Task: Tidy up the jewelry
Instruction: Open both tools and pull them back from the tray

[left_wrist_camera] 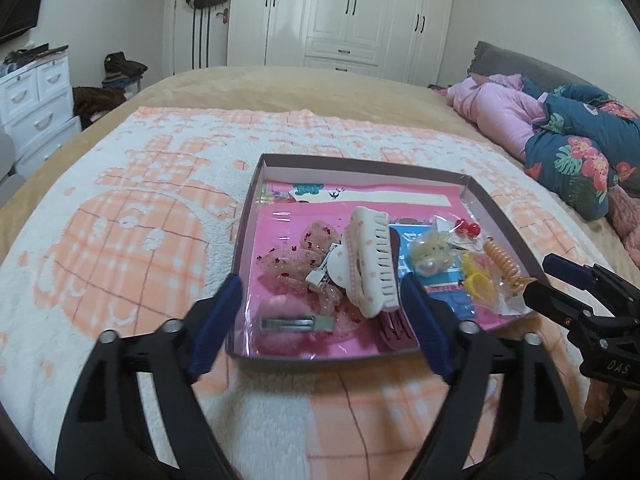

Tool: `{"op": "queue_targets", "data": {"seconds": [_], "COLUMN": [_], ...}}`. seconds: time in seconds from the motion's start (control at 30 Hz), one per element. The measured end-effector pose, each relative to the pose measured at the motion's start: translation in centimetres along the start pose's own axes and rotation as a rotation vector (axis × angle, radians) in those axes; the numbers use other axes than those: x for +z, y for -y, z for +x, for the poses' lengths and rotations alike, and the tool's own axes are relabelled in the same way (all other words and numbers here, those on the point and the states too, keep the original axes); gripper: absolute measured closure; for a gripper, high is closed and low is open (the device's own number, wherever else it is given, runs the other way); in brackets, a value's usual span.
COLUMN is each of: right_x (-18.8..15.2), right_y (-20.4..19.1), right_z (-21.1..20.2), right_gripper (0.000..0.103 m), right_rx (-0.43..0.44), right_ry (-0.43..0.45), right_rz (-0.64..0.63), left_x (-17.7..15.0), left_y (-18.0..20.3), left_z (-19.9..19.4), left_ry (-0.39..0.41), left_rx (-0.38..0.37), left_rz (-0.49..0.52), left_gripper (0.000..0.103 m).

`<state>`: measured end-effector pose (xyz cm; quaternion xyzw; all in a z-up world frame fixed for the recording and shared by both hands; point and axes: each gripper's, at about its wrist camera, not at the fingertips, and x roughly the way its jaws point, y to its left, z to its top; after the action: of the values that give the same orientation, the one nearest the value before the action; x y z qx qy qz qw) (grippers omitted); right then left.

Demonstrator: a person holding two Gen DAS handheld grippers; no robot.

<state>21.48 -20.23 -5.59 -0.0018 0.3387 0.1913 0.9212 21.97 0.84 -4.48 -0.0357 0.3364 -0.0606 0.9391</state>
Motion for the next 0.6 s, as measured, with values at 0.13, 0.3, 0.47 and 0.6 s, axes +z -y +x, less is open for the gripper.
{"op": "queue_targets", "data": {"seconds": [0.13, 0.3, 0.47, 0.6], "right_x": [-0.3, -0.8, -1.4, -2.0], "right_y": [0.2, 0.4, 0.4, 0.1], "right_z": [-1.6, -3.5, -5.4, -6.7], "right_gripper": [0.021, 0.012, 0.007, 0.007], "right_rx": [-0.018, -0.021, -0.026, -0.017], "right_ry": [0.036, 0.069, 0.111, 0.125], "right_rz": [0.007, 0.022, 0.036, 0.042], "left_x": [-0.6, -1.4, -2.3, -2.9], "left_y": [0.3, 0.7, 1.2, 1.9], "left_z": [-1.6, -4.0, -5.8, -6.9], "left_ry": [0.021, 0.066, 0.101, 0.129], "left_rx": [0.001, -0.004, -0.007, -0.009], "left_rz": [0.006, 0.005, 0.012, 0.03], "left_gripper": [0.015, 0.011, 0.011, 0.011]}}
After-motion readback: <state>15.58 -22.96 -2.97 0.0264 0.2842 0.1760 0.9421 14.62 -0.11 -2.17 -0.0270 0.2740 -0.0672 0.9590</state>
